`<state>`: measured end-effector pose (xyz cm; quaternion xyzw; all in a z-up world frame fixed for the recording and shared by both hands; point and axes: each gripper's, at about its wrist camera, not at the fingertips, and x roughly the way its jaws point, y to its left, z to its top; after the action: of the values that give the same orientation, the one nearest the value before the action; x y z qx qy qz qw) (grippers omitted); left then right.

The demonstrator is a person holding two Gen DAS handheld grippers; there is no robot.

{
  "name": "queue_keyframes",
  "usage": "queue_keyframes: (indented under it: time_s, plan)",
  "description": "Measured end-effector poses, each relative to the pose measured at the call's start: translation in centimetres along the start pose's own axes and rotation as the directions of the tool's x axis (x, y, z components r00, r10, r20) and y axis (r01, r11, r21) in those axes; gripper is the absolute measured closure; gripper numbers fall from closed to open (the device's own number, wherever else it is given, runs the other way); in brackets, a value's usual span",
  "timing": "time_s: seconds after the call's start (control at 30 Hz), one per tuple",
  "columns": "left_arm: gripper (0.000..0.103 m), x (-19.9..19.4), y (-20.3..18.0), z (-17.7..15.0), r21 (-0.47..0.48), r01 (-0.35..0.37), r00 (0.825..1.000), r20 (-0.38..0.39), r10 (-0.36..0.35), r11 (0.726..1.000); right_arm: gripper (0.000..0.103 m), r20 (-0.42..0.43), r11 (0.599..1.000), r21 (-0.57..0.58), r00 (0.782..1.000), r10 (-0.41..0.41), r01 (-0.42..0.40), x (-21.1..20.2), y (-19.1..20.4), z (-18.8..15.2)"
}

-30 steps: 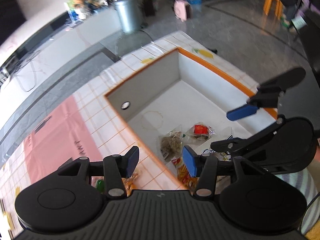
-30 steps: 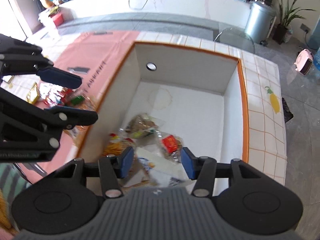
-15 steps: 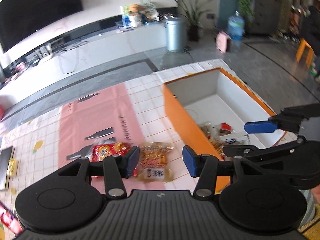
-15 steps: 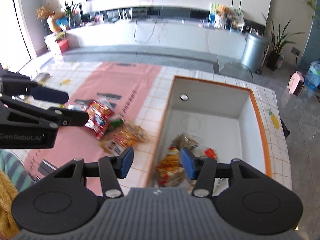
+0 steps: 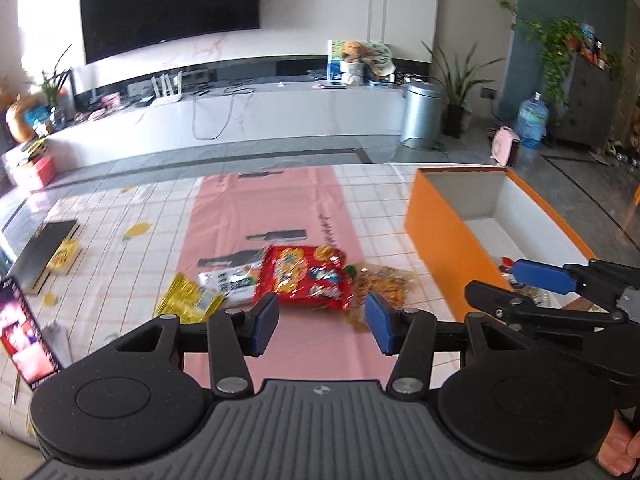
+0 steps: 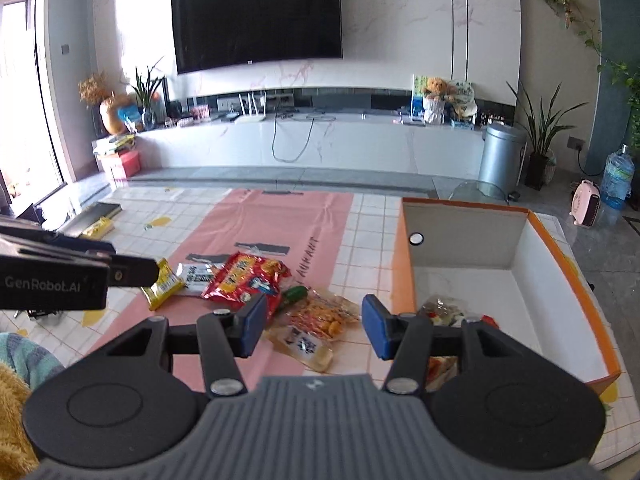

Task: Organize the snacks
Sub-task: 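Move both tools back over the remaining snacks, then lower both grippers toward the red chip bag and green sausage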

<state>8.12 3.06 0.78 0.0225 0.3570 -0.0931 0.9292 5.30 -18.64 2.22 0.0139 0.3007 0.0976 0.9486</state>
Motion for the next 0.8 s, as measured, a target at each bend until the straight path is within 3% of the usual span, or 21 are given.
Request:
queue_keyframes:
  time_s: [0.13, 0.3, 0.67, 0.8]
  plan:
    - [0.047, 0.3, 2.4, -2.0, -0.089, 0.005, 1.000, -0.004, -0.006, 0.996, 0.052, 0.016, 1.000, -0.012, 1.000, 0.000, 0.001, 0.7, 2.0, -1.6]
    - [0.048, 1.1, 4.1, -3.6, -0.148, 0.009, 1.000, -0.006, -0.010, 0.989, 0.052, -0.034, 1.000, 0.000, 0.999, 0.002, -0.002, 3.2, 3.7, -4.0]
    - [0.042, 5.7, 5.1, -2.4, -0.230, 0.011, 0.996, -0.078, -0.030, 0.973, 0.052, -0.136, 0.999, 0.007, 0.990, -0.039, 0.040, 9.6, 4.0, -3.6]
    - [0.042, 7.8, 5.9, -1.6, -0.240, -0.011, 0.991, -0.132, -0.021, 0.971, 0.057, -0.152, 0.997, -0.059, 0.987, -0.054, 0.046, 12.4, 4.5, -2.9]
